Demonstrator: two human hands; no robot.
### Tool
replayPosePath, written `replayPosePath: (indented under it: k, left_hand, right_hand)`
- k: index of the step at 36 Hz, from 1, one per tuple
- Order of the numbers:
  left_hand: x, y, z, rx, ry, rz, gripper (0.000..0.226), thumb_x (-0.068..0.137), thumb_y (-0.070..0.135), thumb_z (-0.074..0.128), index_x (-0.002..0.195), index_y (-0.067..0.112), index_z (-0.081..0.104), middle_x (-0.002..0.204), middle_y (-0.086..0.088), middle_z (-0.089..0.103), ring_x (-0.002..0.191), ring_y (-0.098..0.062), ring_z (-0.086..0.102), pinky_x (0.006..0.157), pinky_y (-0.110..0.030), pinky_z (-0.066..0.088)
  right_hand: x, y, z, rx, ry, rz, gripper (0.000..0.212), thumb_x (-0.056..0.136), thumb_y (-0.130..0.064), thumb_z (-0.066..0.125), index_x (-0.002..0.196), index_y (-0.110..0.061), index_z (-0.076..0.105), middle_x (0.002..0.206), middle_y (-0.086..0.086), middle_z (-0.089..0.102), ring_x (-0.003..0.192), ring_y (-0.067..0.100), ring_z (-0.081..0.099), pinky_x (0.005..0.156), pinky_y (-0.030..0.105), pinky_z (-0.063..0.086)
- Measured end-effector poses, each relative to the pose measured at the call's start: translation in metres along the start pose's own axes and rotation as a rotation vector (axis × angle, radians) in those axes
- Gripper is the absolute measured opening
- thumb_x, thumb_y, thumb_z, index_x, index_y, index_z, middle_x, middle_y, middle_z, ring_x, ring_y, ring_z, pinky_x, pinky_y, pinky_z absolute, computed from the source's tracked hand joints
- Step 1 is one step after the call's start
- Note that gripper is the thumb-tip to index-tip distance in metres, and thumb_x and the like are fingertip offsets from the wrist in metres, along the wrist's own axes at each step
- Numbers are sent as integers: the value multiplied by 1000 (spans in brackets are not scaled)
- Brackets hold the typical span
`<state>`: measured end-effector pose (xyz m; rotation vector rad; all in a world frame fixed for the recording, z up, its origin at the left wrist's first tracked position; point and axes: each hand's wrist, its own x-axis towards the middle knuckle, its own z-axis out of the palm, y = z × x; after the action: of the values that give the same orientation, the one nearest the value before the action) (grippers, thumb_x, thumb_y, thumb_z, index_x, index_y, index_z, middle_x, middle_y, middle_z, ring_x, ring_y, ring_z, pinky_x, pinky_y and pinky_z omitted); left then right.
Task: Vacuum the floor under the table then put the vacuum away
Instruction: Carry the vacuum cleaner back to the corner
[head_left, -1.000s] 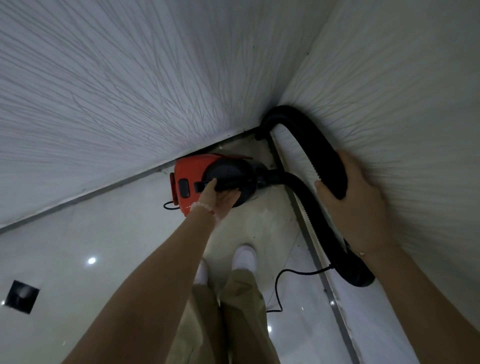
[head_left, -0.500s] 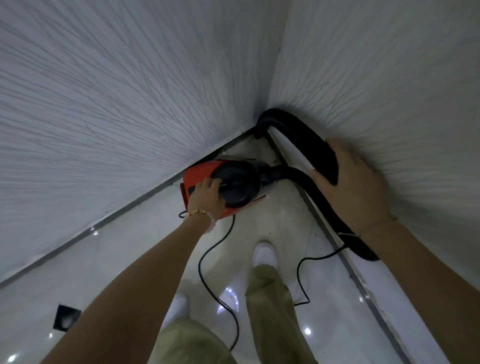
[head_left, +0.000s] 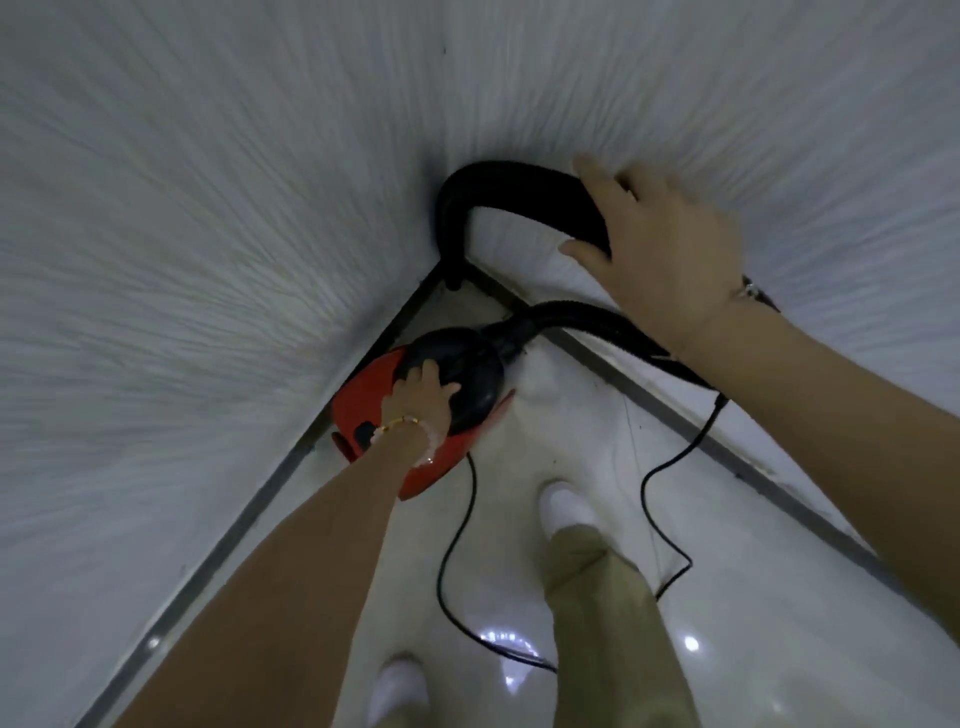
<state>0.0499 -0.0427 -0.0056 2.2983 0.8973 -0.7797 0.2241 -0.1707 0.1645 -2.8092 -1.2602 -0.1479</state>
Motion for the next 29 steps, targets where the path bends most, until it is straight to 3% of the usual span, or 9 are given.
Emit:
replayPosePath:
  k: [4,7,10,13,16,18,20,24,29]
  left_hand:
    - [9,6,-10,-65,52,29,46,100,23,32,142,4,28,143,-19,40,124,-37,45,102,-48,39]
    - [13,6,-12,-58,4,18,53,101,23,33,149,6,17,147,-19,35,130,-37,41,108,-48,36]
    - [12,4,-10,-70,45,48,51,101,23,33,147,4,21,143,-20,39,126,-36,44,105,-44,39]
    - [15,2,-8,-81,89,83,51,102,30,33,143,1,27,138,-22,44,121,-36,48,100,-42,42]
    - [20,0,-6,-133,80,104,55,102,31,35,146,1,22,143,-21,43,125,-35,46,105,-40,39]
    - [22,0,-5,-161,58,120,56,102,26,37,149,1,17,146,-20,40,130,-34,43,106,-36,35]
    - [26,-4,-6,-164,75,167,53,102,29,36,146,1,25,141,-22,44,127,-35,45,103,-35,37]
    - [34,-19,-3,-136,138,269,60,98,46,33,145,8,29,137,-23,48,117,-39,52,101,-46,45]
    - [32,-21,7,-112,292,360,56,99,44,34,143,8,35,126,-25,57,108,-41,58,95,-44,48]
  right_hand:
    - [-18,-16,-6,-96,182,-22,59,83,-40,50,132,-7,54,103,19,66,84,36,63,59,38,48]
    - [-31,-20,-9,-68,205,-11,58,84,-30,56,137,-6,47,123,17,61,106,36,59,83,46,47]
    - [-47,-21,-10,-52,226,0,61,84,-23,61,139,-6,44,137,14,53,125,33,50,105,55,34]
    - [-72,-21,-11,-29,348,-2,49,85,-13,61,133,-4,52,133,14,56,125,32,51,109,55,31]
    - [-112,-23,-2,56,442,20,35,87,-5,57,122,-3,60,115,14,65,107,31,60,97,46,44]
    - [-147,-22,17,126,397,152,32,88,-10,56,119,-6,61,102,10,66,93,28,61,81,37,48]
    - [-181,-14,45,216,321,336,34,88,-13,58,121,-10,59,102,8,66,92,28,60,77,34,46]
    - [-233,16,107,363,114,711,50,89,-17,60,136,-8,46,127,17,55,115,34,50,96,36,39]
    - [-244,38,155,681,114,1027,73,89,-28,61,147,-6,24,148,17,33,134,32,36,111,41,32]
